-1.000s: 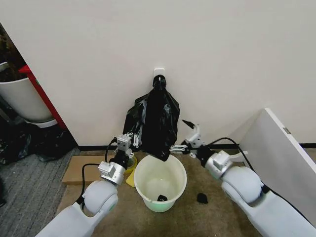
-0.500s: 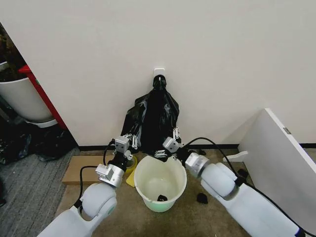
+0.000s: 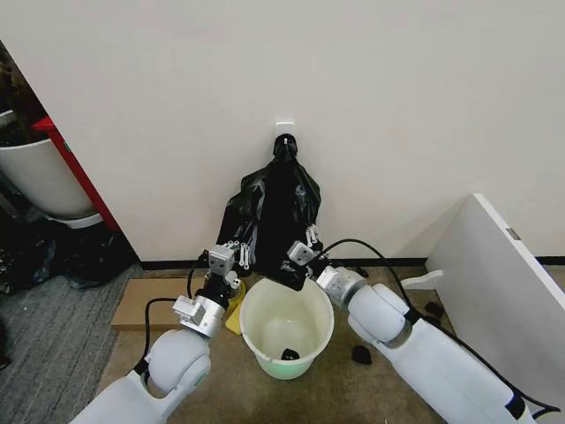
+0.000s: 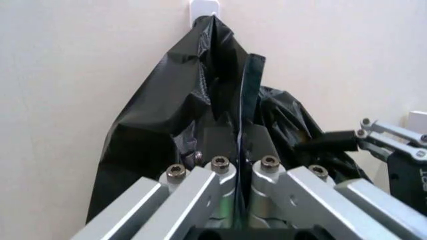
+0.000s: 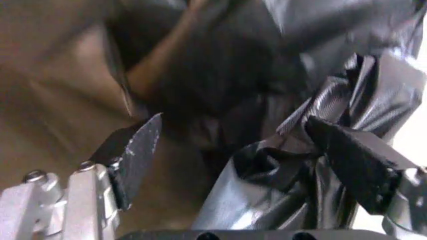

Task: Place the garbage bag over the trash bin.

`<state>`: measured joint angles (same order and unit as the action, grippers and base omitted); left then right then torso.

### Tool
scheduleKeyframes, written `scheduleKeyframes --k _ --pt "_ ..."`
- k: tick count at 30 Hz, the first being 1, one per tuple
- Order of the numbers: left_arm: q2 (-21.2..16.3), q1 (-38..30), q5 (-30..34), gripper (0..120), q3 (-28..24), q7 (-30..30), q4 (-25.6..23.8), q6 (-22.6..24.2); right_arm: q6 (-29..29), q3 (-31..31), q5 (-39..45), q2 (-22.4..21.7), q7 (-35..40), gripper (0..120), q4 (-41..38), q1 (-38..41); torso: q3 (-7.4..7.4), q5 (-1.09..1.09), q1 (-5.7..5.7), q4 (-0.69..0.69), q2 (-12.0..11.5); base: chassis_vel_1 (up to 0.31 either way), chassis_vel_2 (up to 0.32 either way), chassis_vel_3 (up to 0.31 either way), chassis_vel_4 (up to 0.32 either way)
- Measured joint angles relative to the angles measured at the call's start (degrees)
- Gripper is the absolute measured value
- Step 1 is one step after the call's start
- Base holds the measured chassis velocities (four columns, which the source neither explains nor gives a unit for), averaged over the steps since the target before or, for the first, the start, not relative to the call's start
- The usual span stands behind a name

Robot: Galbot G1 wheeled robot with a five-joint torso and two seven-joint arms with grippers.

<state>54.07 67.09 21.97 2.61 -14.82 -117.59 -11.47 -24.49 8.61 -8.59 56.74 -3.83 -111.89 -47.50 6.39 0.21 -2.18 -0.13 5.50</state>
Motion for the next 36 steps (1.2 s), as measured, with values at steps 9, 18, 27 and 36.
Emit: scheduleKeyframes --k 9,18,27,36 --pt "-0.2 0.4 -0.3 0 0.0 0.0 -0.6 -0.1 -3.5 -1.0 -1.2 -1.3 2.3 49 -0.5 -0.8 0.0 0.01 0.0 0.0 0.0 0.0 0.0 0.0 0.0" --pt "0.2 0.8 -0.7 0 -0.1 0.0 -0.8 -0.2 -3.3 -2.2 -2.4 -2.6 3.1 14 -1.5 -2.6 0.0 0.01 0.0 0.0 0.0 0.0 0.0 0.0 0.0" --pt "0.0 1.3 -0.6 0 0.7 -0.1 -0.7 -0.3 3.8 -5.6 4.4 -1.6 6.0 0 -1.3 -4.9 0.0 0.0 0.0 0.01 0.0 0.0 0.0 0.0 0.0" --pt "-0.4 2.1 0.8 0 2.2 -0.2 -2.8 -0.1 15.1 -13.4 29.6 -0.7 9.2 0 -7.6 -13.6 0.0 -0.01 0.01 -0.01 0.0 0.0 0.0 0.0 0.0"
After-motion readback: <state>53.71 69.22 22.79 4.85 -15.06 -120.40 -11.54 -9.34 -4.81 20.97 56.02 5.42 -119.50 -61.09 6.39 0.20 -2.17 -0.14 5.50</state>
